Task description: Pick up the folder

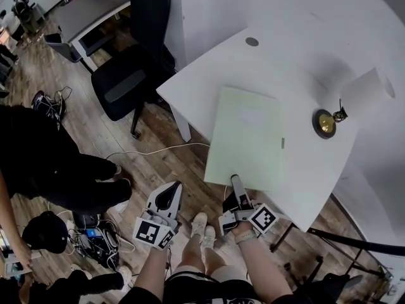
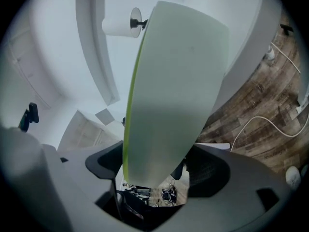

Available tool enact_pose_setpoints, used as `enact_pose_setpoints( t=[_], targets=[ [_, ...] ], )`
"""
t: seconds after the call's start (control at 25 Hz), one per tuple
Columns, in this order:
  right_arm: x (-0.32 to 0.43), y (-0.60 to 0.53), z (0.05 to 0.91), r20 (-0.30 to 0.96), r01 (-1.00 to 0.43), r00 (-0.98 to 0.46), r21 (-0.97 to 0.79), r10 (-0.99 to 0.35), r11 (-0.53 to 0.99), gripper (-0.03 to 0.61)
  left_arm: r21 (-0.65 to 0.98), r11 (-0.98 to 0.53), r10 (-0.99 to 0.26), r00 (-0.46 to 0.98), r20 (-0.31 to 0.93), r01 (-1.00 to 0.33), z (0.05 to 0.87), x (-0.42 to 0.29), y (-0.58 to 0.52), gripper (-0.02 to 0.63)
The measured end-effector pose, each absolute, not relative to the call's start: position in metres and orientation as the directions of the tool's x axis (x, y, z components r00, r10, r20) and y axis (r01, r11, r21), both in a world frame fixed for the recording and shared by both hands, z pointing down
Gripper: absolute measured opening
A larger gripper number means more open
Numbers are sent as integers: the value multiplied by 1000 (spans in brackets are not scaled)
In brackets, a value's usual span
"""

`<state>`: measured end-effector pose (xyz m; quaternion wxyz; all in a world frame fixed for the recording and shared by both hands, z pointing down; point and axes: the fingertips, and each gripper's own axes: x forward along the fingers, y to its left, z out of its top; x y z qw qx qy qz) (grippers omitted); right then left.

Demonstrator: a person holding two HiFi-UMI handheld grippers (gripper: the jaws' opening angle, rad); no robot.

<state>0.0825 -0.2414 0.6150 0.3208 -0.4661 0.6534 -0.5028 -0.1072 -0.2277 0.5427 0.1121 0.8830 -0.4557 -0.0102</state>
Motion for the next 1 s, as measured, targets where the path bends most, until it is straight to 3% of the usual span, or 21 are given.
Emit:
enact_pose_setpoints(
  t=[0.68,0.76,1.0],
  targets=[
    [84,-264,627,6,-99,-272,-995,-962,22,364,230,-570,-793,602,95,-788,559,-106,-235,14],
    [84,-264,627,6,-84,-271,-996,-963,17,324,231,-573,-791,604,95,-786,560,-105,-233,14],
    [88,-261,625,24,-100,-278,-995,-960,4,298,231,-576,-789,607,92,-784,556,-103,-232,14]
  ],
)
